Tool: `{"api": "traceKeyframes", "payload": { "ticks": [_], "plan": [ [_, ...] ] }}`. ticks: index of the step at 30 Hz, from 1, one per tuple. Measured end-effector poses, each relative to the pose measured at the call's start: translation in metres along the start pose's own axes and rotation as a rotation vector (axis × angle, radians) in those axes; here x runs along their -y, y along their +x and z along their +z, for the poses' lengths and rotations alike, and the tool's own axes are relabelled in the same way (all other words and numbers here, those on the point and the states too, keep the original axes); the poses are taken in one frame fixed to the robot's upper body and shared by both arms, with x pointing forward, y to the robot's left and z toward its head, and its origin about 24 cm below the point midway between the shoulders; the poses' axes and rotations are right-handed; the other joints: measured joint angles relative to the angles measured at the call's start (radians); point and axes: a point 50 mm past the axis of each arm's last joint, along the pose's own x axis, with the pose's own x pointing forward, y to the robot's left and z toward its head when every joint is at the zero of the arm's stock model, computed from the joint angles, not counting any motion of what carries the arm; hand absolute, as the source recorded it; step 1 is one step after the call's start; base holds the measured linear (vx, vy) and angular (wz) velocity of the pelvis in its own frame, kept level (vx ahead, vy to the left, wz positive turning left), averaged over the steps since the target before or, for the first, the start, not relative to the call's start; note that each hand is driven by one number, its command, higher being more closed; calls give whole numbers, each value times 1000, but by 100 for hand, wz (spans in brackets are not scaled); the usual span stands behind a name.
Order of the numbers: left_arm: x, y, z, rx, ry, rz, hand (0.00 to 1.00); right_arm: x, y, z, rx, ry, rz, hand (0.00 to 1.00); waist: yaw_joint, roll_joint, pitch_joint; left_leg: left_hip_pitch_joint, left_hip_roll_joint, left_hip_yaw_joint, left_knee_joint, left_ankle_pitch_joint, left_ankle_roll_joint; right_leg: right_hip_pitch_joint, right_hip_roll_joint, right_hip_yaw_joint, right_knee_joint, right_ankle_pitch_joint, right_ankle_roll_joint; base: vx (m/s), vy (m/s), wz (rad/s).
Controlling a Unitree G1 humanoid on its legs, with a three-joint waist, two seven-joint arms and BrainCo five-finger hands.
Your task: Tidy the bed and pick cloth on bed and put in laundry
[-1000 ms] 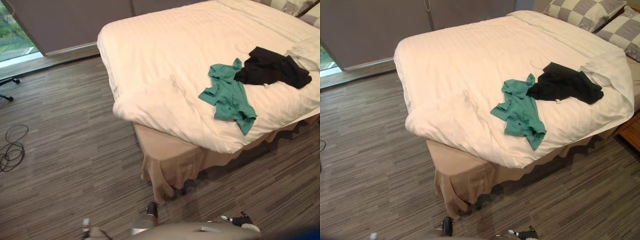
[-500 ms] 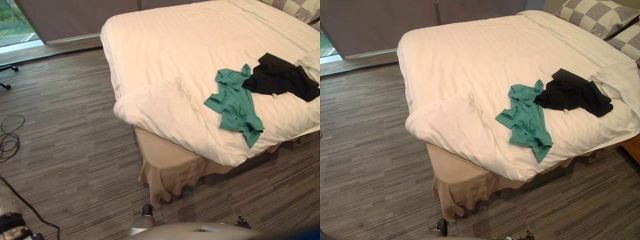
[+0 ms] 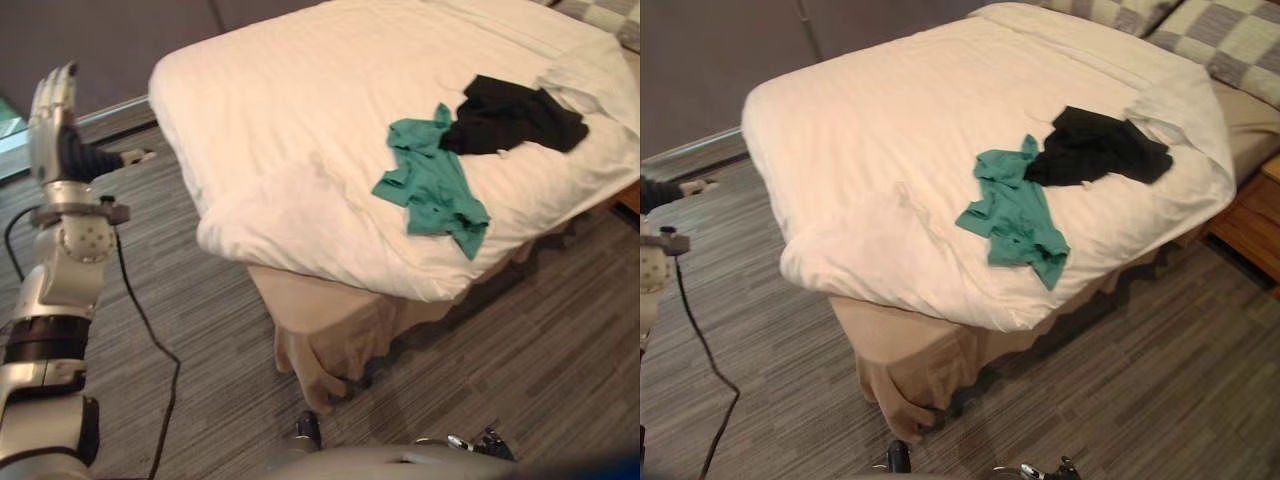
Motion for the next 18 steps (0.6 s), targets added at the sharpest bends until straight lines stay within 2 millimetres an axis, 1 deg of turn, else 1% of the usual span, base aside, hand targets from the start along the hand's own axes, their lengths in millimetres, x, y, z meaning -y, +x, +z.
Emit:
{"api": "traceKeyframes", "payload": {
  "ticks": [2,3,4,5,7,10,12,14,15,16,18],
  "plan": [
    [11,11,7,25,42,-57,0,1,0,4,17,3,-4,0,-30,6,3,-22,3,1,0,8,1,-22,2,0,-6,-3,5,-110,-17,-14],
    [12,14,9,29,52,-67,0,1,0,5,22,4,-5,0,-34,9,5,-33,5,3,0,12,2,-34,3,0,-6,-3,5,-121,-11,-9],
    [14,21,13,37,72,-77,0,2,1,8,36,6,-10,0,-47,14,20,-46,9,7,0,18,3,-49,7,2,-6,-1,8,-111,-6,-11],
    [16,26,16,48,99,-92,0,3,1,10,42,10,-17,0,-52,20,25,-64,13,10,0,24,4,-71,10,5,-5,1,11,-91,-1,-12],
    [18,32,20,61,129,-101,0,5,1,11,46,15,-29,0,-56,20,45,-71,18,23,0,26,4,-88,13,20,-3,5,12,-47,4,-18],
    [21,42,23,60,177,-129,0,5,2,13,42,19,-44,0,-75,21,54,-125,22,28,0,31,6,-143,17,26,-4,18,14,-14,4,-8],
    [23,48,18,34,250,-154,0,4,4,19,60,27,-49,0,-87,20,79,-150,21,35,6,36,8,-167,17,34,-4,27,16,42,12,-7],
    [29,46,5,-21,298,-211,0,2,6,26,72,37,-55,0,-90,18,98,-170,23,54,7,42,11,-197,18,51,4,36,17,65,-1,-19],
    [31,45,3,-31,308,-226,0,2,6,27,75,40,-57,0,-91,19,99,-177,23,56,7,44,11,-207,18,52,7,37,17,68,-5,-10],
    [33,44,0,-46,321,-249,0,1,7,30,82,45,-56,0,-97,15,106,-195,22,56,7,55,21,-224,17,62,11,39,17,69,-4,1],
    [31,48,0,-58,324,-246,0,-3,9,40,104,84,-52,0,-89,7,125,-225,30,59,7,78,25,-260,25,81,18,53,11,41,-19,-5]
  ]
}}
